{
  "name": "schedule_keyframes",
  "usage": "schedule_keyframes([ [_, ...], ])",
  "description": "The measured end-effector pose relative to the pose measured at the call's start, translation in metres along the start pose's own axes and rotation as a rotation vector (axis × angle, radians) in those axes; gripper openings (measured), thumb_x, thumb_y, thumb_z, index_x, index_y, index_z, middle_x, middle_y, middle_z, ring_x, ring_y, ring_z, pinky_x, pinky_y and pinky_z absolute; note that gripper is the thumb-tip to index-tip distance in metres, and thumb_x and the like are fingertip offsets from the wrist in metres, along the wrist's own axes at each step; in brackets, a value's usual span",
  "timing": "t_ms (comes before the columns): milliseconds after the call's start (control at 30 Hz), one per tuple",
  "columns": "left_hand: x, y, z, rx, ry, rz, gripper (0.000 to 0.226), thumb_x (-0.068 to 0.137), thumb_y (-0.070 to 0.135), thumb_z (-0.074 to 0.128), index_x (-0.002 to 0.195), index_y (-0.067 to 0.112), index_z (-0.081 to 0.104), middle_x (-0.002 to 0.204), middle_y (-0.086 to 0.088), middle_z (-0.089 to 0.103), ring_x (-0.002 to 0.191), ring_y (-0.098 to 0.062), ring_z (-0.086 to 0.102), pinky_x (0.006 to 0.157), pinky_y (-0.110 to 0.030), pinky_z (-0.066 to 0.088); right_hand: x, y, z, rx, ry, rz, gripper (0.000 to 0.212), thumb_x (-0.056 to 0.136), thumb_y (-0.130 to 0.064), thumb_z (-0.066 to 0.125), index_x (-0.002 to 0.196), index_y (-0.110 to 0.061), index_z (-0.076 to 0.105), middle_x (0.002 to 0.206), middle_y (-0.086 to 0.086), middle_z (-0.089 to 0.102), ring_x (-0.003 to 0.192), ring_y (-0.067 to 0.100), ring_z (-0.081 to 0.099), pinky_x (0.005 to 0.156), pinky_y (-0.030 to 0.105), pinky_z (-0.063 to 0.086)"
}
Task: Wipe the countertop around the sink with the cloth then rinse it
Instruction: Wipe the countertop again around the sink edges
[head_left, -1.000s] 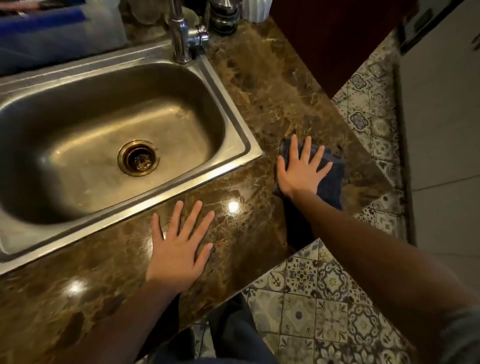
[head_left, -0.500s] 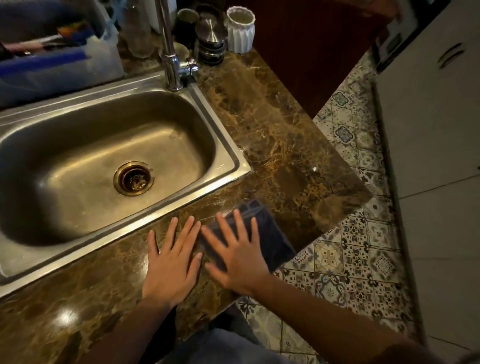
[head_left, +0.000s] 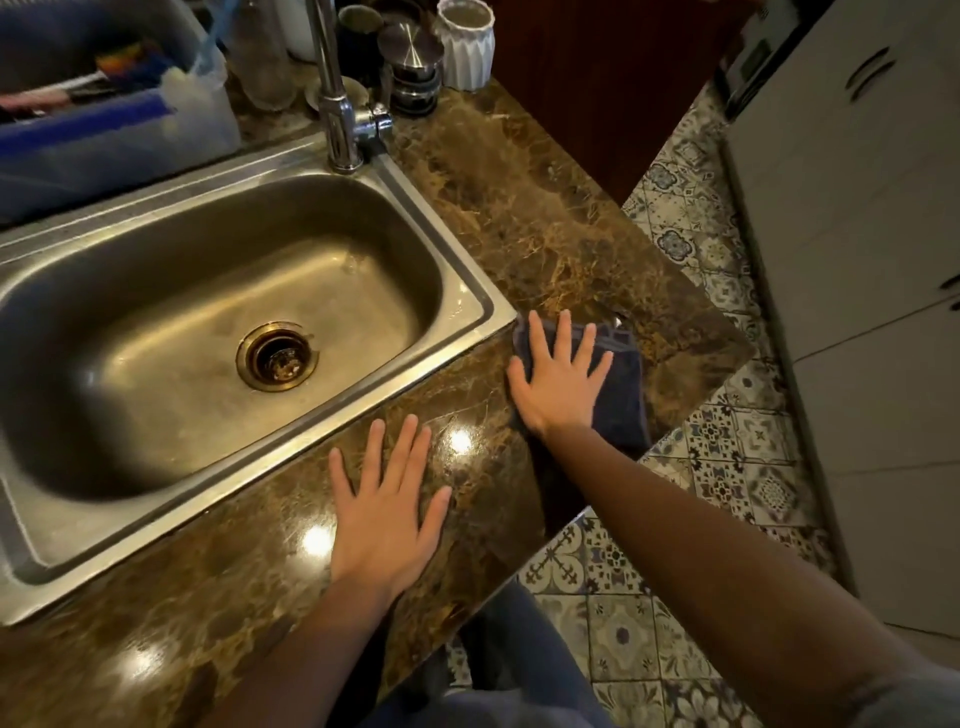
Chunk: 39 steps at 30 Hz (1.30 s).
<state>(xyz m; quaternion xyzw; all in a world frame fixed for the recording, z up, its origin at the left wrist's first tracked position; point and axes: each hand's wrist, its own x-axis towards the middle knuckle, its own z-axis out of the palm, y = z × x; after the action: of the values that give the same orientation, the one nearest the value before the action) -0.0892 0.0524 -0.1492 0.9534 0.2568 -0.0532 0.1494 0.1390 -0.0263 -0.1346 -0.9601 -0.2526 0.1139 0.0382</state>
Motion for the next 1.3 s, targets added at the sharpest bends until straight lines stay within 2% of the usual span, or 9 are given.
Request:
schedule_keyframes([
  [67, -0.001, -0.001, 0.000, -0.029, 0.015, 0.003, 0.072, 0.095, 0.062, 0.012, 0.155, 0.022, 0.014, 0.162, 0.004, 0.009, 0.150, -0.024, 0.002, 0.115, -0.059, -0.003, -0.007, -0.016, 0.001, 0.018, -0.023, -0.030, 0.069, 0.095, -0.057, 0.028, 0.154, -0.036, -0.001, 0.163, 0.000, -0.010, 0.146, 0.037, -0.017, 0.112, 0.060, -0.011],
  [233, -0.001, -0.001, -0.005, -0.173, 0.064, -0.005, 0.076, 0.092, 0.062, 0.021, 0.155, 0.021, 0.011, 0.162, 0.005, 0.006, 0.150, -0.015, -0.003, 0.118, -0.052, -0.007, -0.055, -0.029, 0.005, -0.089, -0.099, -0.369, 0.073, 0.091, -0.061, 0.023, 0.153, -0.036, -0.006, 0.162, -0.003, -0.012, 0.145, 0.038, -0.018, 0.113, 0.065, -0.003],
  [400, -0.001, 0.001, -0.012, -0.477, 0.220, -0.071, 0.067, 0.092, 0.054, 0.027, 0.150, 0.020, 0.029, 0.157, 0.003, 0.026, 0.147, -0.013, 0.017, 0.120, -0.047, -0.001, -0.119, -0.014, 0.021, -0.108, -0.114, -0.726, 0.072, 0.090, -0.061, 0.033, 0.154, -0.034, 0.013, 0.163, -0.002, 0.002, 0.147, 0.040, -0.008, 0.113, 0.065, 0.000],
  [533, 0.017, 0.018, -0.014, -0.442, 0.206, 0.015, 0.061, 0.093, 0.053, 0.027, 0.148, 0.027, 0.034, 0.158, 0.009, 0.023, 0.148, -0.010, 0.012, 0.119, -0.043, -0.004, -0.131, 0.032, 0.026, -0.197, -0.107, -0.916, 0.065, 0.092, -0.060, 0.036, 0.150, -0.034, 0.023, 0.161, -0.001, 0.016, 0.147, 0.039, 0.004, 0.113, 0.064, 0.007],
  [600, 0.035, 0.030, -0.014, -0.386, 0.155, 0.106, 0.059, 0.094, 0.053, 0.026, 0.148, 0.029, 0.033, 0.158, 0.009, 0.020, 0.149, -0.011, 0.008, 0.119, -0.043, -0.005, -0.115, 0.058, 0.020, -0.225, -0.121, -0.859, 0.065, 0.092, -0.060, 0.034, 0.151, -0.039, 0.019, 0.161, -0.003, 0.015, 0.148, 0.036, 0.005, 0.113, 0.064, 0.009],
  [800, 0.101, 0.070, -0.008, -0.105, 0.007, 0.302, 0.061, 0.094, 0.051, 0.024, 0.151, 0.031, 0.024, 0.161, 0.005, 0.014, 0.148, -0.012, -0.001, 0.117, -0.041, -0.013, -0.030, 0.141, -0.018, -0.163, -0.107, -0.435, 0.059, 0.096, -0.060, 0.018, 0.150, -0.047, 0.001, 0.162, -0.011, 0.000, 0.148, 0.029, -0.010, 0.114, 0.063, 0.001],
  [967, 0.148, 0.107, 0.005, 0.070, -0.023, 0.266, 0.059, 0.097, 0.050, 0.019, 0.152, 0.031, 0.023, 0.161, 0.003, 0.019, 0.149, -0.020, 0.009, 0.117, -0.049, -0.003, 0.053, 0.172, -0.035, -0.110, -0.077, -0.198, 0.059, 0.095, -0.059, 0.015, 0.151, -0.046, 0.001, 0.162, -0.011, -0.002, 0.148, 0.030, -0.010, 0.115, 0.061, -0.004],
  [1167, 0.134, 0.107, 0.007, 0.102, 0.025, 0.280, 0.059, 0.096, 0.048, 0.027, 0.152, 0.030, 0.025, 0.161, 0.002, 0.019, 0.149, -0.020, 0.012, 0.116, -0.053, 0.007, 0.107, 0.155, -0.047, -0.015, 0.009, 0.007, 0.058, 0.100, -0.052, 0.022, 0.152, -0.041, 0.002, 0.163, -0.006, -0.001, 0.147, 0.034, -0.013, 0.113, 0.063, -0.007],
  [1300, 0.140, 0.106, 0.008, 0.115, 0.010, 0.280, 0.060, 0.095, 0.047, 0.030, 0.152, 0.028, 0.026, 0.160, 0.000, 0.021, 0.148, -0.022, 0.014, 0.116, -0.055, 0.011, 0.147, 0.107, -0.049, 0.014, 0.002, -0.020, 0.060, 0.100, -0.055, 0.019, 0.154, -0.036, 0.001, 0.163, -0.002, -0.005, 0.146, 0.037, -0.015, 0.112, 0.065, -0.009],
])
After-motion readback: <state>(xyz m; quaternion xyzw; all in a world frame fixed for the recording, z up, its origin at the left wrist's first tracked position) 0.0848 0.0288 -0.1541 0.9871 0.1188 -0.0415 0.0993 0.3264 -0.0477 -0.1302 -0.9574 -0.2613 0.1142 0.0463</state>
